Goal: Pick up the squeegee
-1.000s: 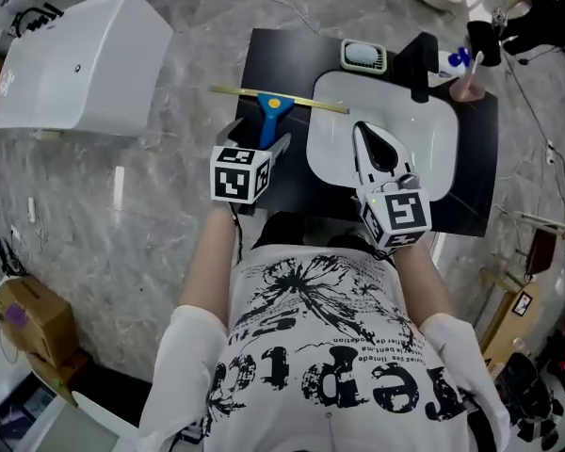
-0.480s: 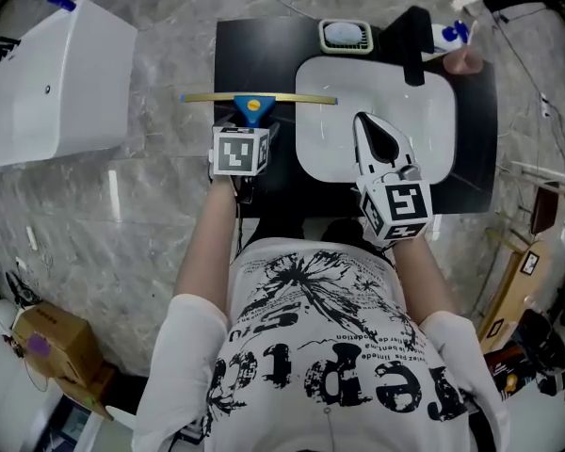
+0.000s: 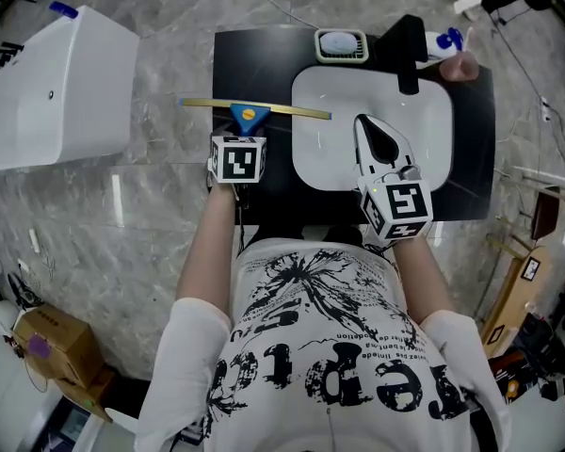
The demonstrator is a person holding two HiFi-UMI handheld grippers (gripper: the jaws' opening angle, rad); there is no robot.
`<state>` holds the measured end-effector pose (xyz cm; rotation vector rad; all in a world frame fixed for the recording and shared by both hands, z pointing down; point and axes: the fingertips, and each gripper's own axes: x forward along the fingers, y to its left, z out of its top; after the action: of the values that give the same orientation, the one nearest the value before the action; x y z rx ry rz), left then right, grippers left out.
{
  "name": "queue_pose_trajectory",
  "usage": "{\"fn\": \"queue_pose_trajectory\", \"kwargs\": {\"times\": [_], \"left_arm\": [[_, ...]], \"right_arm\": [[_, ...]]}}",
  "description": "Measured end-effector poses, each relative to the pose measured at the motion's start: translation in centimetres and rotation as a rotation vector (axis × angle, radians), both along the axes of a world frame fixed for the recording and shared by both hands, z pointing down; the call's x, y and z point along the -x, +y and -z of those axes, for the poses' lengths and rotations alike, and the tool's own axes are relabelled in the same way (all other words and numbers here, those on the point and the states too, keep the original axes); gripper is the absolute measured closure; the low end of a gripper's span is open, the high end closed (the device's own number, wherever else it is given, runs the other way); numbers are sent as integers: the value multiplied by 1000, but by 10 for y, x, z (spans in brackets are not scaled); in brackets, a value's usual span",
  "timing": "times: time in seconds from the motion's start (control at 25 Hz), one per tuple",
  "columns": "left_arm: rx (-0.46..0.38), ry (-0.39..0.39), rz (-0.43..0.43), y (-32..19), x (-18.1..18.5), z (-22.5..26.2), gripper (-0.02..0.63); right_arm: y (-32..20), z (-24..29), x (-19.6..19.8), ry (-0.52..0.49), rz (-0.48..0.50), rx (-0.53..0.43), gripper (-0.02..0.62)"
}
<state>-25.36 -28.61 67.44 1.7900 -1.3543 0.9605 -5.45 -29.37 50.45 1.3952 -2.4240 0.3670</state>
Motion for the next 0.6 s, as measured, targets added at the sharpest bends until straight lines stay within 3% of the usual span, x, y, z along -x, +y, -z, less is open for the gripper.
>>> {"fn": "queue_pose_trajectory", "kwargs": {"times": [0.36,0.6], "left_arm": [[-22,-2,33,8,5,11,451],[-109,16,22,3,-4,39,460]], "right_arm": [[7,16,3,-2,19,-26,580],[9,32,0,-3,18,-62,580]]}}
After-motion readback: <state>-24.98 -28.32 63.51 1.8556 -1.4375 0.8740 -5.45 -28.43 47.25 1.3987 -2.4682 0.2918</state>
